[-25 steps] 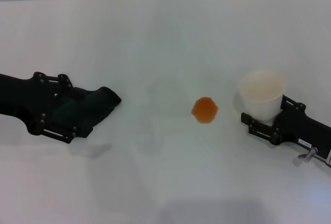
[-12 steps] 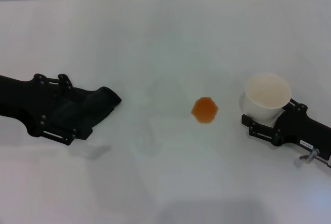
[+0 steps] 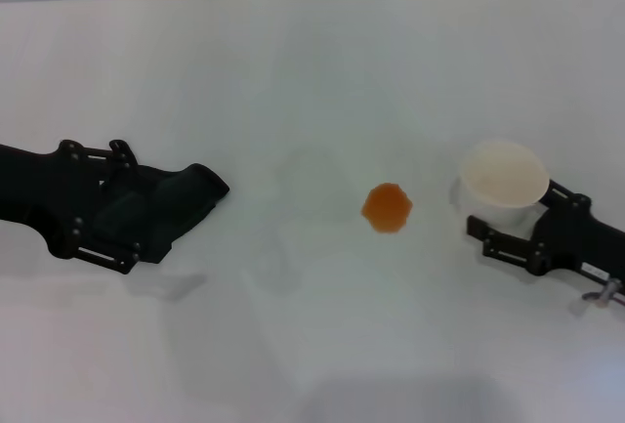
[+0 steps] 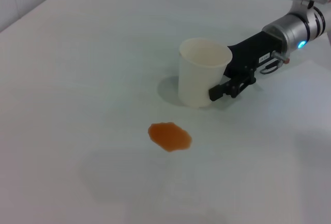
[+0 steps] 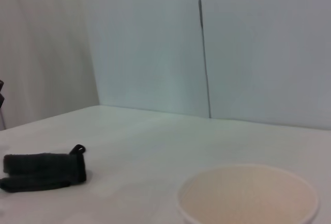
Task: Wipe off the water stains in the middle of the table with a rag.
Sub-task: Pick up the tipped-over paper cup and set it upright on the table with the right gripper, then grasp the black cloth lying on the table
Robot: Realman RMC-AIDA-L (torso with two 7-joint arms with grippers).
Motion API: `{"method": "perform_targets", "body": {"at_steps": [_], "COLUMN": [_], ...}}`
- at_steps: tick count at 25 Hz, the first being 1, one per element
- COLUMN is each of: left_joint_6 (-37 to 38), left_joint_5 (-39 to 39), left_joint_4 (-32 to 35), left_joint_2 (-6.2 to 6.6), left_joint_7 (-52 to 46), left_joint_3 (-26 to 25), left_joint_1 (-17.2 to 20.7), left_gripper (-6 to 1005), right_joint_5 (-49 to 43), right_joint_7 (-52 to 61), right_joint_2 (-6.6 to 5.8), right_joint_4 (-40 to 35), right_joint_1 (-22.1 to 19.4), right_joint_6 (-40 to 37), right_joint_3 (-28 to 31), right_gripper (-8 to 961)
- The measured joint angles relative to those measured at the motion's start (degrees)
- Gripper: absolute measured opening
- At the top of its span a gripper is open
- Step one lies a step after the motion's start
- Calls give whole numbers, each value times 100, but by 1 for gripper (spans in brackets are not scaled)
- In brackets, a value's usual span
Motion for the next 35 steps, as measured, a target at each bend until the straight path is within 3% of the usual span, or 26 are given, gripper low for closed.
{"method": "perform_targets", "body": {"at_steps": [6, 14, 20, 23, 24, 28, 35], "left_joint_6": [0, -17, -26, -40, -47, -76, -200], "left_joint_5": [-3, -3, -2, 6, 9, 12, 68], "left_joint_4": [1, 1, 1, 3, 4, 6, 103], "left_joint_2": [20, 39, 47, 55, 55, 53, 26], "left_joint_7": [-12, 20, 22, 23, 23, 20, -94], "left_joint_3": [1, 1, 2, -3, -5, -9, -8], "left_joint_1": [1, 11, 52, 86, 87, 89, 89], "left_gripper": [890, 890, 890, 890, 890, 891, 892], "right_joint_5": [-383, -1612, -2877, -3422, -4016, -4650, -4950], "right_joint_7": [867, 2259, 3611, 4020, 4479, 5035, 5887], "right_joint_2": [-140, -378, -478, -468, -456, -453, -464], "right_joint_4": [-1129, -2375, -4183, -4630, -5096, -5676, -6827], "right_joint_1": [-519, -805, -1194, -1188, -1080, -765, -213], "right_joint_6": [97, 131, -131, -479, -1019, -1943, -2759], "right_joint_3": [-446, -395, -27, 334, 887, 1599, 1828], "right_gripper": [877, 876, 876, 876, 876, 875, 875]}}
